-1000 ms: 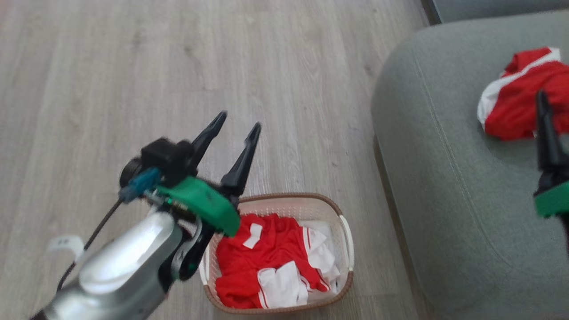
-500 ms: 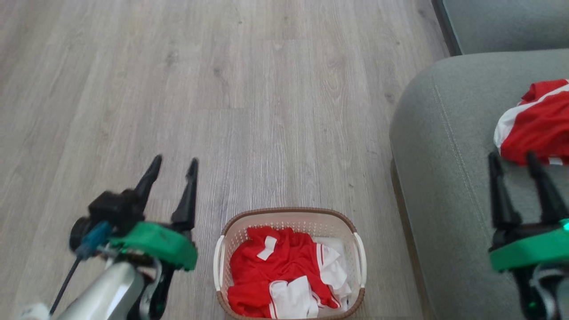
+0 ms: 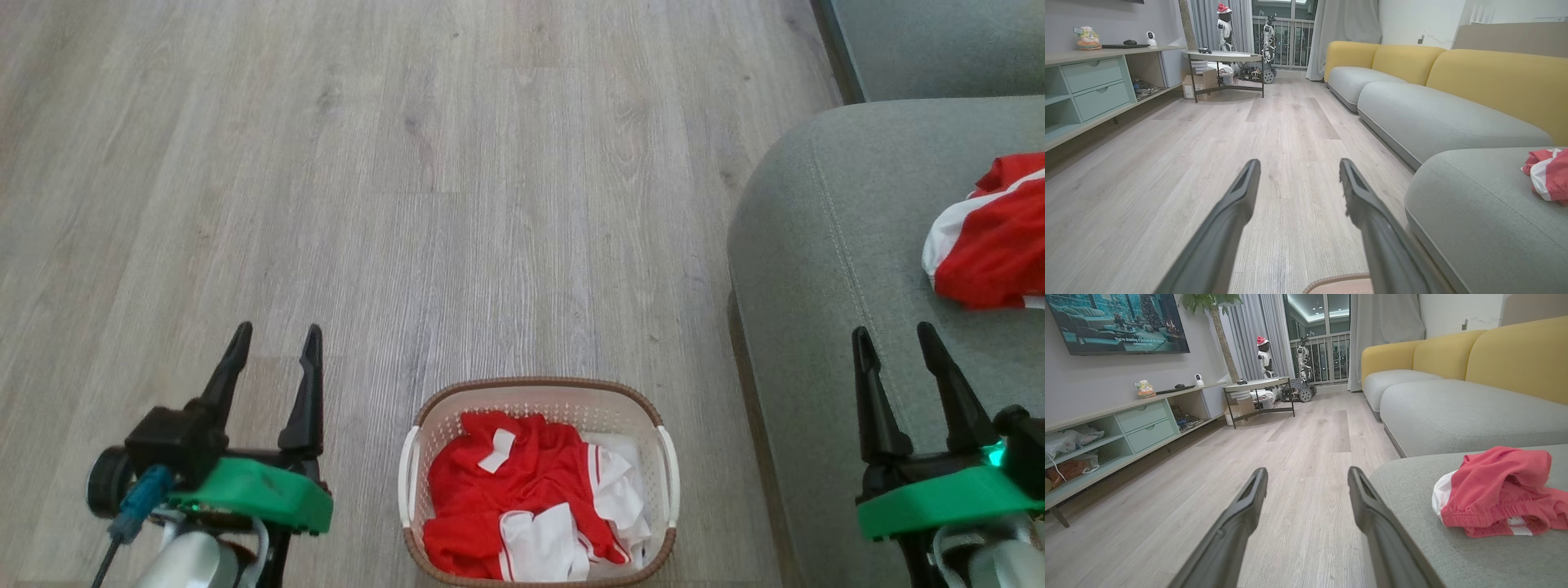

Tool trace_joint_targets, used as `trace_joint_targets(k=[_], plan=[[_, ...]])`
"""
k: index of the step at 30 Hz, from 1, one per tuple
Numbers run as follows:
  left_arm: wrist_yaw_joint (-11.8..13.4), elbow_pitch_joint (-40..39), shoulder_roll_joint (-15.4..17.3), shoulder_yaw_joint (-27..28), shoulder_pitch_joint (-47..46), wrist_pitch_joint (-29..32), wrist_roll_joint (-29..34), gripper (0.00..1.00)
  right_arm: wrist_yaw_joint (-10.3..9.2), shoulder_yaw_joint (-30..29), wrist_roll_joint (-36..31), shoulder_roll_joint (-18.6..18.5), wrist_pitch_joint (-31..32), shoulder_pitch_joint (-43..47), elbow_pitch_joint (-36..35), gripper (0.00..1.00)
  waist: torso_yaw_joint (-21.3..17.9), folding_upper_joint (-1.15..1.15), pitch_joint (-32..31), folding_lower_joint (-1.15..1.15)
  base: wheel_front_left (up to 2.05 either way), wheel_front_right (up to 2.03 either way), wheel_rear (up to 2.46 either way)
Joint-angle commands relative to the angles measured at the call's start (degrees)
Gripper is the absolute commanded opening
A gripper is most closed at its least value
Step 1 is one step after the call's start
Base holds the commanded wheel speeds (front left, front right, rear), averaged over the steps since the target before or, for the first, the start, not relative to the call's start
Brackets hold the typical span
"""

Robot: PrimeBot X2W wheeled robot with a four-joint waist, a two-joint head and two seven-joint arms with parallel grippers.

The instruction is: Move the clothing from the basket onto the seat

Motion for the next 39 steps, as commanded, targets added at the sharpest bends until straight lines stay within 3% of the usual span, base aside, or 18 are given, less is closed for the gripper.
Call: trace_joint_targets(k=[1, 27, 39], plan=[[-0.69, -2.14, 0.29, 3.89, -1.77, -0.55, 1.23, 1.0, -0.02, 0.99, -0.47, -0.22, -0.89, -1.38, -1.51, 1.0, -0.02, 0.0, 0.15, 0.0, 0.0, 0.0, 0.0], [-7.14, 1.06, -4.67, 8.48, -1.18, -0.56, 5.82, 1.0, -0.02, 1.74, -1.04, 0.32, -1.67, -3.5, -0.66, 1.0, -1.65, 0.0, 1.61, 0.0, 0.0, 0.0, 0.0], [-9.81, 3.25, -5.64, 7.71, -5.47, -0.55, 6.53, 1.0, -0.02, 1.78, -1.51, 0.86, -1.78, -6.74, -1.57, 1.0, -3.86, 0.0, 7.61, 0.0, 0.0, 0.0, 0.0]])
